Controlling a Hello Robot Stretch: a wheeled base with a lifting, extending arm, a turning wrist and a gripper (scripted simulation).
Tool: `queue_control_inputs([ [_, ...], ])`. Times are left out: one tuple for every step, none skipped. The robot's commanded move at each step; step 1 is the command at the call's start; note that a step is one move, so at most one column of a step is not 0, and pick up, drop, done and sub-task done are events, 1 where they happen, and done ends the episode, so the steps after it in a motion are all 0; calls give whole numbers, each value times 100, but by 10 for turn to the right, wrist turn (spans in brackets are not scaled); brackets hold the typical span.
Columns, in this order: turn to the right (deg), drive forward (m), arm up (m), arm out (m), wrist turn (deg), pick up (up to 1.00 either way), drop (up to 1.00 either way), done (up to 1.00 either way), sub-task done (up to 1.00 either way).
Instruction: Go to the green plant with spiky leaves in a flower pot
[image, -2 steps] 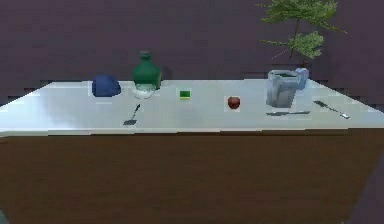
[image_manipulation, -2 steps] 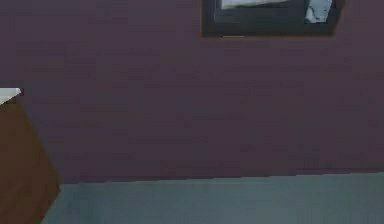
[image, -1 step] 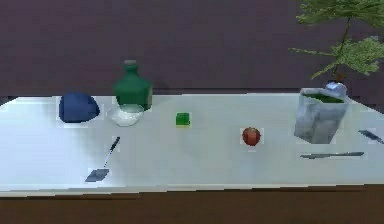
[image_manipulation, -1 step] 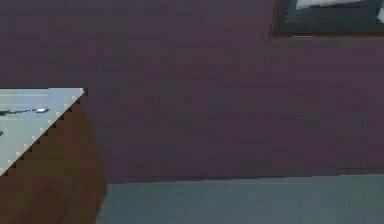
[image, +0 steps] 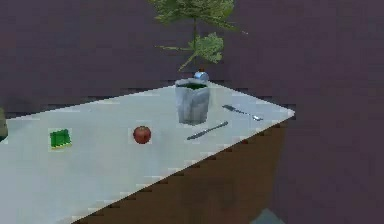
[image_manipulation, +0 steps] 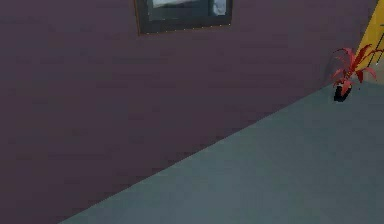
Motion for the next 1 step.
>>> queue_control_inputs([
  [0,0,0,0,0,0,0,100,0],
])
